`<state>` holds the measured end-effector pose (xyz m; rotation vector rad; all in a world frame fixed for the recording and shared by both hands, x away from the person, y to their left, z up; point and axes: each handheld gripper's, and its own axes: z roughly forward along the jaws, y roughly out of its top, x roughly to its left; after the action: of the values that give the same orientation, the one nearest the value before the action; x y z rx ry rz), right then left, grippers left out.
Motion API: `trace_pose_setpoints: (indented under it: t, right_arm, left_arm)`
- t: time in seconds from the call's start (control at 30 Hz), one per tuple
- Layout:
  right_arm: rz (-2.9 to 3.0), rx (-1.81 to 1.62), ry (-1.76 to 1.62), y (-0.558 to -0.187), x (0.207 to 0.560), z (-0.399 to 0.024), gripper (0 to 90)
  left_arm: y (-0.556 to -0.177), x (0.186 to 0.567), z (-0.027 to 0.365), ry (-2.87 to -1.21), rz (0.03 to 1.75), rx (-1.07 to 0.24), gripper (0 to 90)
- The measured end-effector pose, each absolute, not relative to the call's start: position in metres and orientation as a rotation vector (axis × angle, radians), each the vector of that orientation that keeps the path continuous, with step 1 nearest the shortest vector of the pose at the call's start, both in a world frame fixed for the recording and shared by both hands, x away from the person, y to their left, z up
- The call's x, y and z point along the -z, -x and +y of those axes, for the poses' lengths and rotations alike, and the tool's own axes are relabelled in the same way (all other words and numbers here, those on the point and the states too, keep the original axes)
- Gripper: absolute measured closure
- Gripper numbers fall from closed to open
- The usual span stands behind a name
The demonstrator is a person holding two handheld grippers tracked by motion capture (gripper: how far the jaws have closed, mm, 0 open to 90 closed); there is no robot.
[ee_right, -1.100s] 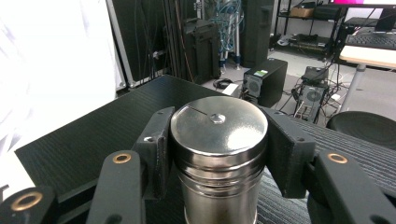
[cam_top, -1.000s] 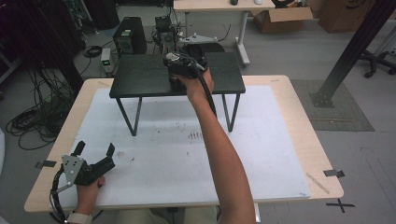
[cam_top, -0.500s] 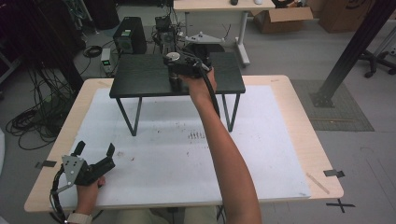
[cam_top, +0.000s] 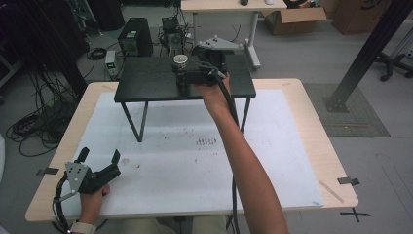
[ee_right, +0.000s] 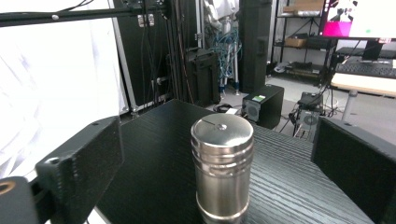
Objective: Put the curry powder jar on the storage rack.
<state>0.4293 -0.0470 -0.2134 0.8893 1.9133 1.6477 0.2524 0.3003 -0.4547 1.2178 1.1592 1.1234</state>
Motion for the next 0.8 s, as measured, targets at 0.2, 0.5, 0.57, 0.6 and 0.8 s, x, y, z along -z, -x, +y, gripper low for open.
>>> trace_pose_setpoints:
  t: [0.2,0.5,0.57,0.6,0.8]
  right_arm:
    - [1.915,-1.67,-0.825,-0.419,0.213,-0.058,1.0]
    - [1.962,-1.678,-0.716,-0.402,0.215,-0.063,0.7]
    - [1.971,-1.687,-0.691,-0.396,0.217,-0.064,0.8]
    - [1.973,-1.692,-0.681,-0.394,0.217,-0.065,0.8]
    - [1.972,-1.732,-0.617,-0.378,0.221,-0.068,0.9]
  left_arm:
    - [-0.253,0.455,0.3,-1.221,1.161,-1.126,0.2]
    - [-0.253,0.455,0.3,-1.225,1.161,-1.128,0.2]
    - [-0.253,0.455,0.3,-1.225,1.162,-1.129,0.2]
    - [-0.253,0.455,0.3,-1.225,1.162,-1.129,0.2]
    - [-0.253,0.455,0.299,-1.227,1.162,-1.129,0.2]
